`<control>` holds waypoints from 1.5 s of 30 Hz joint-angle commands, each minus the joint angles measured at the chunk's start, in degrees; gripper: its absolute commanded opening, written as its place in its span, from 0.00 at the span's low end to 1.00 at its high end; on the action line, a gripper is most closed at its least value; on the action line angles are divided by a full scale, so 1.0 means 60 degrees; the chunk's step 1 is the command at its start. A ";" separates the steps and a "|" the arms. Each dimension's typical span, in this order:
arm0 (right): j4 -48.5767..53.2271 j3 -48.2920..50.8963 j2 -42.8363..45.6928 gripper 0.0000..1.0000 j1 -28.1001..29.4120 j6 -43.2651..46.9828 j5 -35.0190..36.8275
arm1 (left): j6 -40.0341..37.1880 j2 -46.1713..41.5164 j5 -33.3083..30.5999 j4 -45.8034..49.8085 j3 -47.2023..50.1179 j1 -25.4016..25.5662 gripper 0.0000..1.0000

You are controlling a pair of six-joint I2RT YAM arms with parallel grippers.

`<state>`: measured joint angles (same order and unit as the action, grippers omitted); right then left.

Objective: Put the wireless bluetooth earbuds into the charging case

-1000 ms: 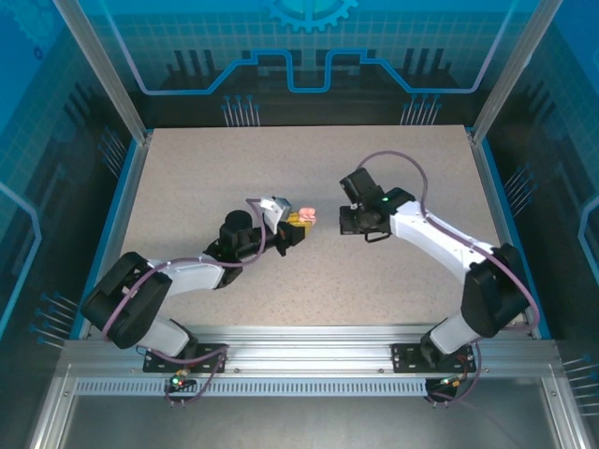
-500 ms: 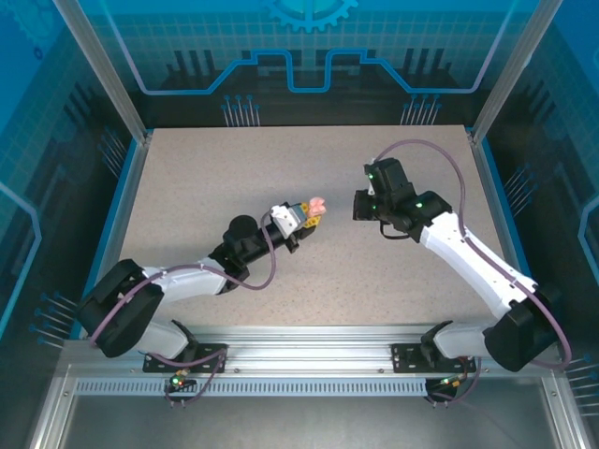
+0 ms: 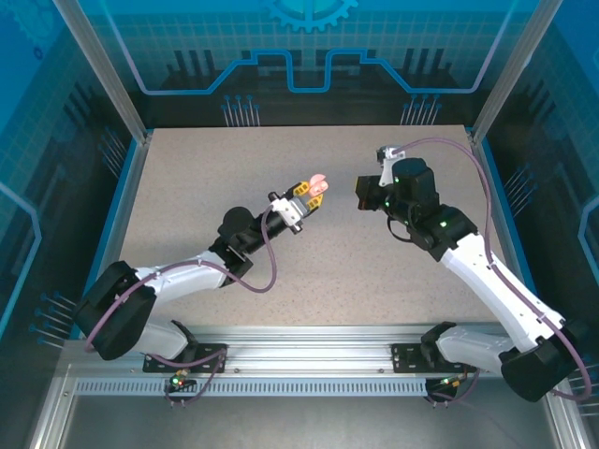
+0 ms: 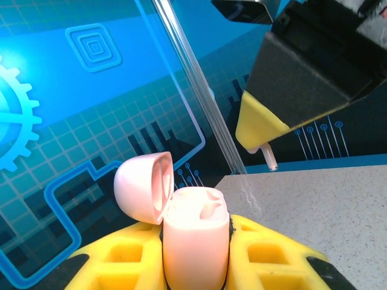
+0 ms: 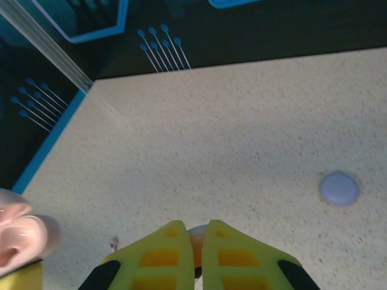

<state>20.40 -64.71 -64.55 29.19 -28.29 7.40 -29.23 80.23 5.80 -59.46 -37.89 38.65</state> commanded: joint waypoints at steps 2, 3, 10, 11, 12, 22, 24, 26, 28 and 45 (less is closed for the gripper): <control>-0.1139 0.0191 0.0295 0.07 -0.0075 0.0171 -0.0486 | -0.0637 0.0213 0.0052 -0.0241 -0.0289 0.0068 0.00; -0.1304 0.0267 0.0353 0.07 -0.0049 0.0154 -0.0522 | -0.0715 0.0252 0.0036 -0.0241 -0.0306 0.0067 0.00; -0.2227 0.0750 0.0677 0.07 0.0312 0.0039 -0.0491 | -0.0877 0.0471 -0.0128 -0.0390 -0.0445 0.0069 0.00; -0.2343 0.0812 0.0716 0.07 0.0398 -0.0001 -0.0423 | -0.0868 0.0481 -0.0132 -0.0366 -0.0465 0.0070 0.00; -0.2477 0.0872 0.0750 0.07 0.0489 -0.0033 -0.0378 | -0.0855 0.0479 -0.0132 -0.0344 -0.0478 0.0073 0.00; -0.3252 0.1201 0.0623 0.07 0.1373 -0.0161 0.0341 | -0.0636 0.0443 -0.0101 -0.0241 -0.0505 0.0076 0.00; -0.3281 0.1206 0.0579 0.07 0.1428 -0.0197 0.0366 | -0.0614 0.0422 -0.0117 -0.0227 -0.0511 0.0066 0.00; -0.3303 0.1208 0.0522 0.07 0.1434 -0.0209 0.0369 | -0.0607 0.0410 -0.0113 -0.0226 -0.0495 0.0070 0.00; -0.3327 0.1192 0.0466 0.07 0.1456 -0.0239 0.0360 | -0.0577 0.0421 -0.0089 -0.0203 -0.0502 0.0066 0.00; -0.3414 0.1034 -0.0034 0.06 0.1551 -0.0285 0.0303 | -0.0387 0.0386 -0.0074 -0.0165 -0.0541 0.0070 0.00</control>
<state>1.91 -57.93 -64.25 37.63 -29.56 8.56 -32.93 82.94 5.74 -59.42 -39.51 38.65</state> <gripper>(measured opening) 0.059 0.235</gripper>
